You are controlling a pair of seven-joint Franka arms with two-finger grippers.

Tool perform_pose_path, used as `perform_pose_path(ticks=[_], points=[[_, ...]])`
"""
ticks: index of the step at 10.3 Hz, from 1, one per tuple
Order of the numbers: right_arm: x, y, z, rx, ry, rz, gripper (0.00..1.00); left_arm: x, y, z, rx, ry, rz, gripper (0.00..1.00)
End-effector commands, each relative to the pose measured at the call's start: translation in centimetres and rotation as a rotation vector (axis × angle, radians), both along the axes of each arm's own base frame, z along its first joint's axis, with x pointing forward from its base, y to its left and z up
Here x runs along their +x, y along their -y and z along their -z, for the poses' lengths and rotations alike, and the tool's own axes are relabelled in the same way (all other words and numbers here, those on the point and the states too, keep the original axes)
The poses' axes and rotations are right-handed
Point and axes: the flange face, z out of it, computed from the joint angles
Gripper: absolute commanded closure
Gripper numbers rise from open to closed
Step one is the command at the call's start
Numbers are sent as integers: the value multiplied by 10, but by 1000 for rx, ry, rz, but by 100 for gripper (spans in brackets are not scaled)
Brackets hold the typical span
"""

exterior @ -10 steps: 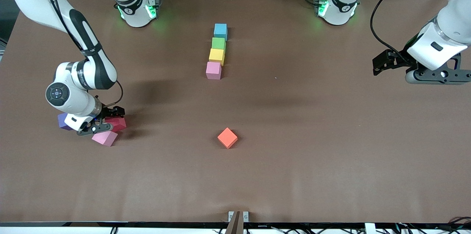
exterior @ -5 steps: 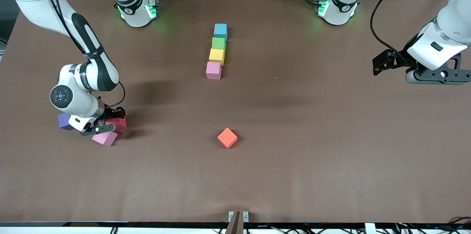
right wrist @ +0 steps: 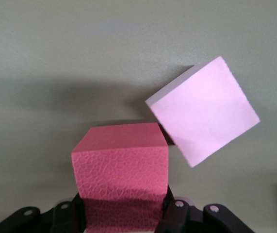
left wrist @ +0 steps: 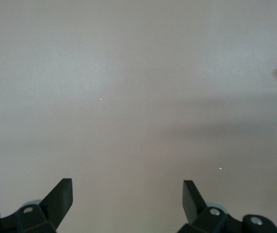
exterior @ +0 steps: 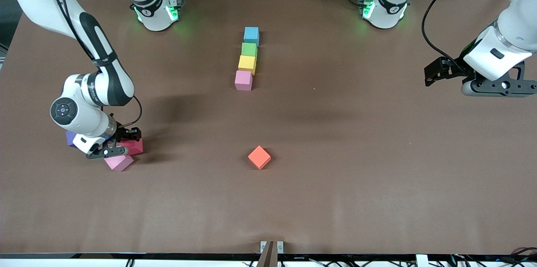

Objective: Arrange blocks into number 1
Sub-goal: 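Lower and close the right gripper on the red cube, then carry the red cube to the column end beside the lavender cube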

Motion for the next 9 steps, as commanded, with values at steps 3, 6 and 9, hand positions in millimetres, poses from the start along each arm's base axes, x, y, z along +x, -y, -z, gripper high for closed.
perform_pose_path(ticks=[3, 6, 9], points=[[-18, -110, -47, 61, -15, 189, 100, 2, 1, -4, -9, 5, 24, 0], [-43, -200, -74, 70, 1, 294, 100, 3, 0, -2, -10, 3, 22, 0], [-86, -299, -74, 95, 2, 383, 100, 3, 0, -2, -10, 3, 22, 0]])
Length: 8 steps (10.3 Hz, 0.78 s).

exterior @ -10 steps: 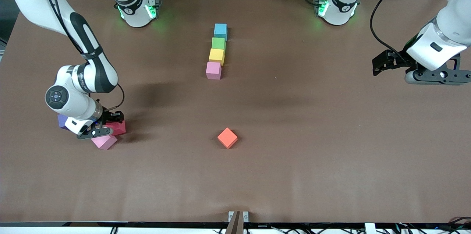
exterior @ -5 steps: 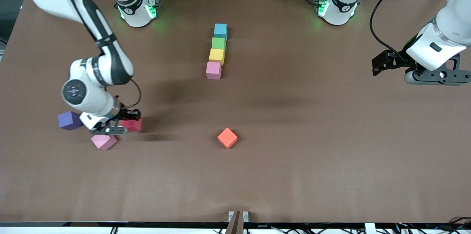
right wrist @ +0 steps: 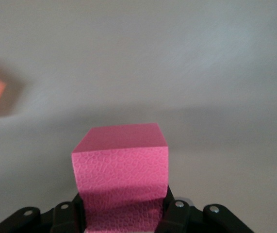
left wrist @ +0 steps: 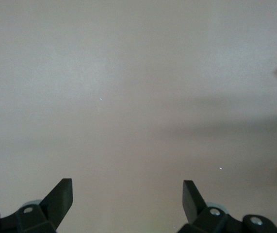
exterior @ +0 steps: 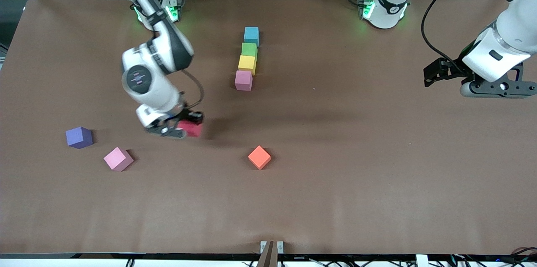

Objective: Arrange blocks into number 1
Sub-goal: 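Carry the red cube to the column end beside the lavender cube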

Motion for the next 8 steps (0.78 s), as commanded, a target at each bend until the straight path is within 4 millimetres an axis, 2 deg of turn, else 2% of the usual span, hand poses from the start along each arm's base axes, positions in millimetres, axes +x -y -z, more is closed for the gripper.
perform_pose_path(ticks=[1, 2, 5, 6, 8], points=[[-32, -46, 2, 24, 1, 52, 100, 2, -1, -4, -10, 7, 21, 0], [-47, -66, 10, 33, -3, 51, 100, 2, -1, -4, -10, 7, 21, 0], [-83, -106, 45, 47, -12, 53, 100, 2, -1, -4, -10, 7, 21, 0], [-93, -118, 51, 43, -14, 54, 100, 2, -1, -4, -10, 7, 21, 0], [-105, -127, 57, 30, -20, 29, 100, 2, -1, -4, -10, 7, 21, 0]])
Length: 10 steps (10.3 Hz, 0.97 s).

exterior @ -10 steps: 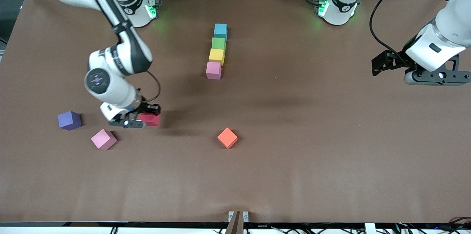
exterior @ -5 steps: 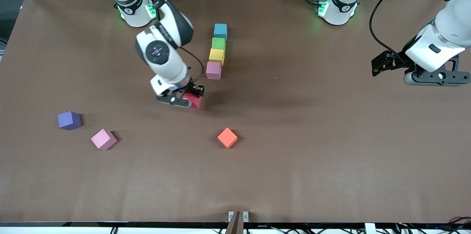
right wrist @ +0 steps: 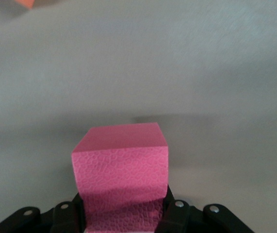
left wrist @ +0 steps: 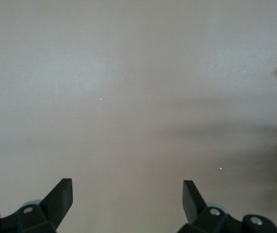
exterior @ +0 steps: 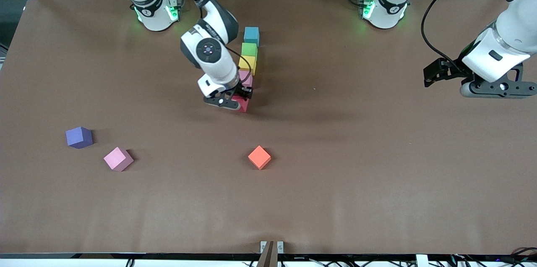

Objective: Arrange blocks into number 1
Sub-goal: 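Carry the red cube to the column end beside the lavender cube, then set the red cube down and open the right gripper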

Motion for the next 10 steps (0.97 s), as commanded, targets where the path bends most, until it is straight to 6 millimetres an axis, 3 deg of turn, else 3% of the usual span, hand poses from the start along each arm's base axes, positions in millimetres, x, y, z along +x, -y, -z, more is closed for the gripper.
perform_pose_path(ticks=[1, 10], points=[[-9, -4, 7, -20, 4, -12, 100, 2, -1, -5, -10, 8, 22, 0], [-25, -8, 44, -68, -4, -67, 100, 3, -1, -3, -11, 11, 20, 0]])
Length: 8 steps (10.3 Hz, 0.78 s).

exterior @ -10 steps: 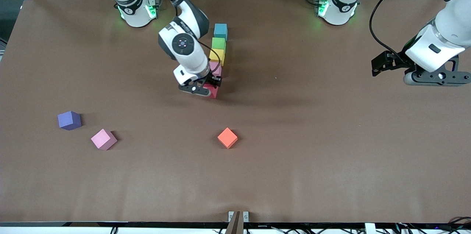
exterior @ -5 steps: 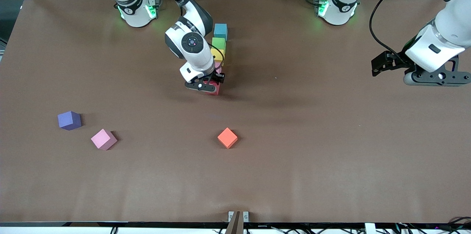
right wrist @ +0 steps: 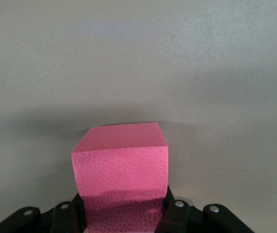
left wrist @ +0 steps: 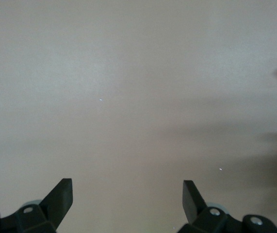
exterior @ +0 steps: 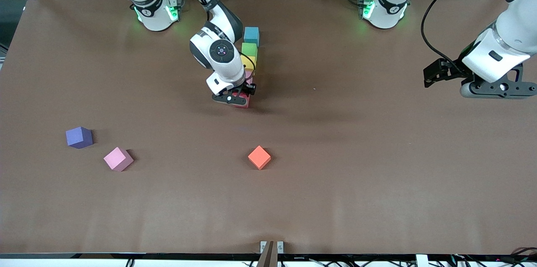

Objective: Arrange blocks into number 1
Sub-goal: 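Set the red cube down and open the right gripper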

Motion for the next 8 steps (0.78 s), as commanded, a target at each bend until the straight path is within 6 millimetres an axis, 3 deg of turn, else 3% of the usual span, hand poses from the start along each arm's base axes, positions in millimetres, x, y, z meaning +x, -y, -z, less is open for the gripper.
perform_pose_path(ticks=[1, 4, 5, 7, 8], points=[[-6, -4, 6, -8, 10, 2, 96, 3, 0, -2, -10, 6, 21, 0], [-8, -5, 9, -13, 4, -5, 89, 4, -1, -1, -10, 5, 20, 0], [-9, -6, 9, -15, 4, -10, 77, 4, -1, -1, -10, 5, 20, 0], [-8, -6, 6, -25, 15, -31, 22, 4, -2, -1, -10, 5, 18, 0], [-2, -4, -3, -18, 29, -29, 0, 4, -2, -1, -10, 5, 18, 0]])
